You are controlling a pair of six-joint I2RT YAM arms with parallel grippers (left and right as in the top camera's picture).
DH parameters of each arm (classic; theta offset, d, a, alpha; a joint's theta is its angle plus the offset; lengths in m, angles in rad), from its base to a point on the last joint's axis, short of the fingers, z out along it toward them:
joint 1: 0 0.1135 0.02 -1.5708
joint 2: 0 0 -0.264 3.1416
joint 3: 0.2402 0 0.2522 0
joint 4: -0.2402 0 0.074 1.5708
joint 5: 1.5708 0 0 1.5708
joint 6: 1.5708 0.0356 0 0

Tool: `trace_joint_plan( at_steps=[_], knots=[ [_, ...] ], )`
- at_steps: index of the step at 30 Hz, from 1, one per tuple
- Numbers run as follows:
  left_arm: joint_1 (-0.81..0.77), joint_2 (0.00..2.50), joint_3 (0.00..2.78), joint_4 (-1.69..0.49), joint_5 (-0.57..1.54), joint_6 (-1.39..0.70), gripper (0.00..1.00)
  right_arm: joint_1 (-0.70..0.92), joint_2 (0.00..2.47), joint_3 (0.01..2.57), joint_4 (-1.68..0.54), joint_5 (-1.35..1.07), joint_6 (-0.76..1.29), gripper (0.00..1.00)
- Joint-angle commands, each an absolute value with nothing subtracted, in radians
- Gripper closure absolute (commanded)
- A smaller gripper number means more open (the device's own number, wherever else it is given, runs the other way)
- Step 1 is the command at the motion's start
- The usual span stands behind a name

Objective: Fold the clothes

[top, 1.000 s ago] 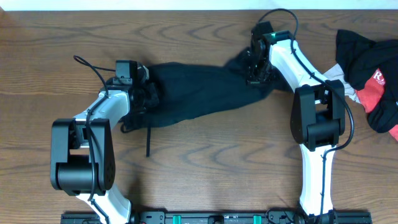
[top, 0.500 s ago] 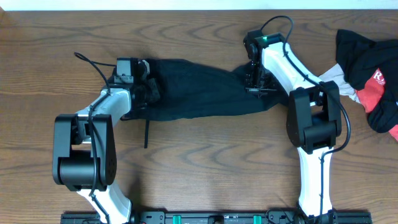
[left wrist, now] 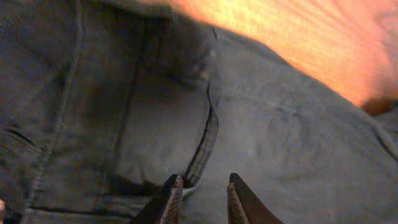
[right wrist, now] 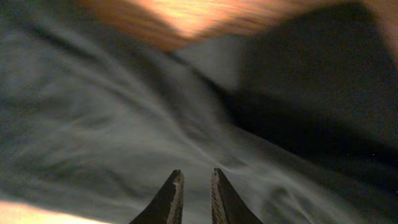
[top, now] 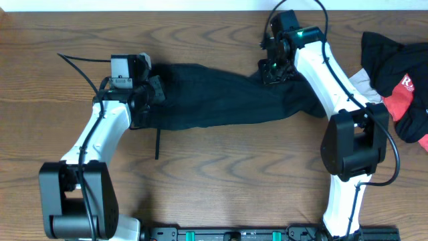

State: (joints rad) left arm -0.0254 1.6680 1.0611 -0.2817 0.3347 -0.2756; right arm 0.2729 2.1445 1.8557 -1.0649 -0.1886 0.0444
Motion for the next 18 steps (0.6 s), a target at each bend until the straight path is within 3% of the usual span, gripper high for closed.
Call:
trace_joint_plan(
  at_steps=[1, 9, 18],
  knots=[
    [-0.055, 1.723, 1.063, -0.287, 0.408, -0.263, 0.75, 0.292, 2.162, 1.853, -1.058, -0.303, -0.096, 0.87],
    [-0.172, 1.848, 1.063, -0.264, 0.434, -0.305, 0.78, 0.287, 2.198, 1.85, -1.055, -0.294, -0.122, 0.88],
    [-0.189, 1.885, 1.062, -0.257, 0.427, -0.338, 0.81, 0.268, 2.247, 1.85, -1.039, -0.166, -0.12, 0.86]
  ],
)
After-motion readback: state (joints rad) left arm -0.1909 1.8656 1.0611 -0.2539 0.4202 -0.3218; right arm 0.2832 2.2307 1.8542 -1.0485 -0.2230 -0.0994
